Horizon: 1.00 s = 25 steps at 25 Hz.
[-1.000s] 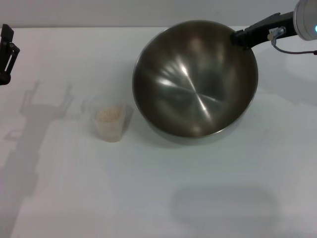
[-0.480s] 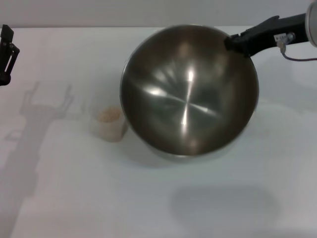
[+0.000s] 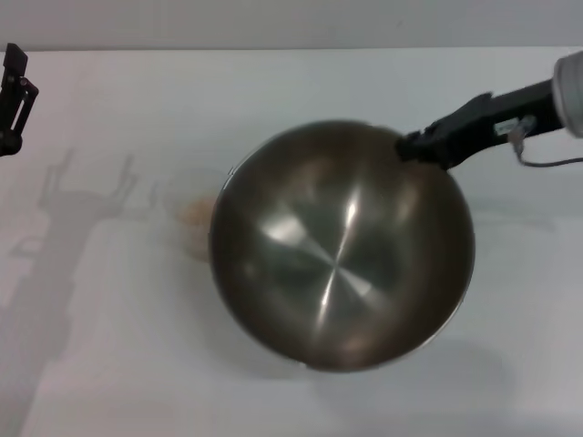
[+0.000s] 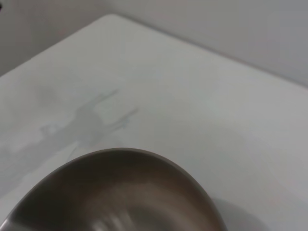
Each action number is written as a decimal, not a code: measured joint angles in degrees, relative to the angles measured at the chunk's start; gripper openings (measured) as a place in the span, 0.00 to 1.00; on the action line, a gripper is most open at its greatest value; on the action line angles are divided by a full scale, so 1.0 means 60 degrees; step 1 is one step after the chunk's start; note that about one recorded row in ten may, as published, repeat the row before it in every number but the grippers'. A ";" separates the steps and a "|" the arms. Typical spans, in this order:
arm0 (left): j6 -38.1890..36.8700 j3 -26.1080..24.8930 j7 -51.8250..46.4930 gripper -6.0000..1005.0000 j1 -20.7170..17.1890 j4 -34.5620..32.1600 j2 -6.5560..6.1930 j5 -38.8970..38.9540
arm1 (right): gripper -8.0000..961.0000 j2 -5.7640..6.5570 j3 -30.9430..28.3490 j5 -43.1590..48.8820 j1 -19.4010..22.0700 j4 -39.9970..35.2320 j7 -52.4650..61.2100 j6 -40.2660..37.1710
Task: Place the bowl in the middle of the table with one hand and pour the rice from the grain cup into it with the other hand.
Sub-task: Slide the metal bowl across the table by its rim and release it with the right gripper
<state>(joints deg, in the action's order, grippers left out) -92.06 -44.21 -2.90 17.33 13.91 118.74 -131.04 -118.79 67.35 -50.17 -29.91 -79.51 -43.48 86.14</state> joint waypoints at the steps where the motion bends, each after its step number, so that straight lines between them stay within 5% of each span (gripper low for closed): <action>1: 0.0000 0.0000 0.0000 0.83 0.0000 0.0000 0.0000 0.0000 | 0.06 0.0001 0.0029 0.0005 -0.0064 0.0152 -0.0029 0.0001; 11: 0.0022 0.0000 0.0000 0.83 0.0005 -0.0026 0.0000 0.0000 | 0.07 -0.0005 0.0043 0.0771 -0.0762 0.1589 -0.0098 -0.0228; 25: -0.0025 0.0000 0.0000 0.82 0.0012 0.0026 -0.0007 0.0000 | 0.09 -0.0013 0.0118 0.1304 -0.1051 0.1786 0.0124 -0.0159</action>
<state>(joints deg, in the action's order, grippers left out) -92.20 -44.21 -2.91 17.40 14.07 118.70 -131.04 -118.87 68.06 -42.35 -36.22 -68.80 -42.74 85.19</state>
